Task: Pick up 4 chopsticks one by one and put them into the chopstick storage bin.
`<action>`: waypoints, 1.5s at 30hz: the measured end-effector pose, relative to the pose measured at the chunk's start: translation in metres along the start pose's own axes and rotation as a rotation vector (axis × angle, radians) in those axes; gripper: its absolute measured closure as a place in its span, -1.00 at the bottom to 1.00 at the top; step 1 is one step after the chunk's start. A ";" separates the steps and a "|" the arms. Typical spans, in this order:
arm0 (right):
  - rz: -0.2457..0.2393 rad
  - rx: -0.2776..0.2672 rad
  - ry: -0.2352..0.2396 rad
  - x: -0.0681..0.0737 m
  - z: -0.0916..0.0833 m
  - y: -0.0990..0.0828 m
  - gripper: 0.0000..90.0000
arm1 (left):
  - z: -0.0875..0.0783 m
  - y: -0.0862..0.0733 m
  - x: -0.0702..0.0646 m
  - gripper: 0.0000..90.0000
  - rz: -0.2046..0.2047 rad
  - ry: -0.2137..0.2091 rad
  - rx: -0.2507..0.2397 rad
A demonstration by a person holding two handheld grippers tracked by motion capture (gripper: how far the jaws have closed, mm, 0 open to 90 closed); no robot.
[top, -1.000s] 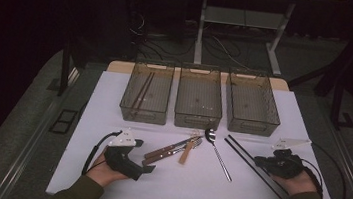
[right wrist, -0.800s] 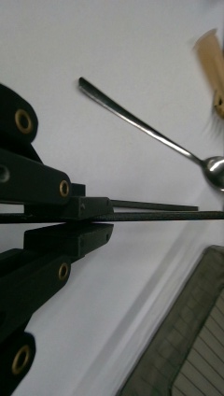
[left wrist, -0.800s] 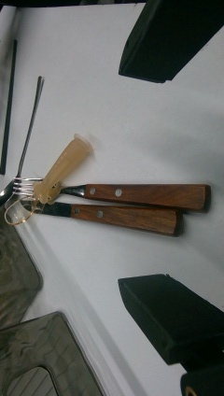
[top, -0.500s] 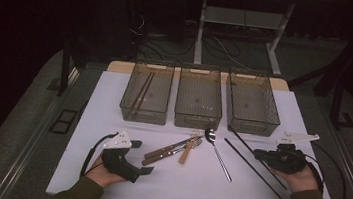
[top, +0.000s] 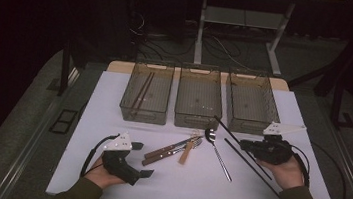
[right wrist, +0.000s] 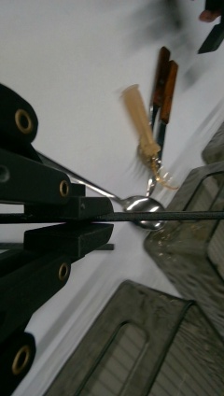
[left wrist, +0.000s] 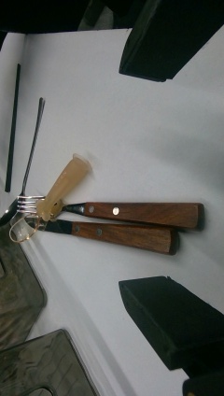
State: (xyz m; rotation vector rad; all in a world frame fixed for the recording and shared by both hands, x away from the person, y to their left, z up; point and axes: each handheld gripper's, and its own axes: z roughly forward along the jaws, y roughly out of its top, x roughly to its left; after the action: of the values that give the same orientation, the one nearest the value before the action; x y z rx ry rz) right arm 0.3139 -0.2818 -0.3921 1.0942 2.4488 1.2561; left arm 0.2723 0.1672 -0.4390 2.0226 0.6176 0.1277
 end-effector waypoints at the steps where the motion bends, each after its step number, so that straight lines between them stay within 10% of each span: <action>1: -0.002 -0.006 0.001 0.001 0.002 0.002 0.91 | 0.000 0.000 0.000 -1.00 -0.001 0.000 -0.001; 45: 0.065 -0.108 -0.006 0.031 0.099 0.129 0.91 | 0.002 0.001 0.000 -1.00 0.000 -0.010 0.014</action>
State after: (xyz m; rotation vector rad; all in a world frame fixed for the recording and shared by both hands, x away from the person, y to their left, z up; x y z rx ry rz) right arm 0.4053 -0.1500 -0.3511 1.1549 2.3281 1.3846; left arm 0.2735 0.1648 -0.4389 2.0357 0.6142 0.1139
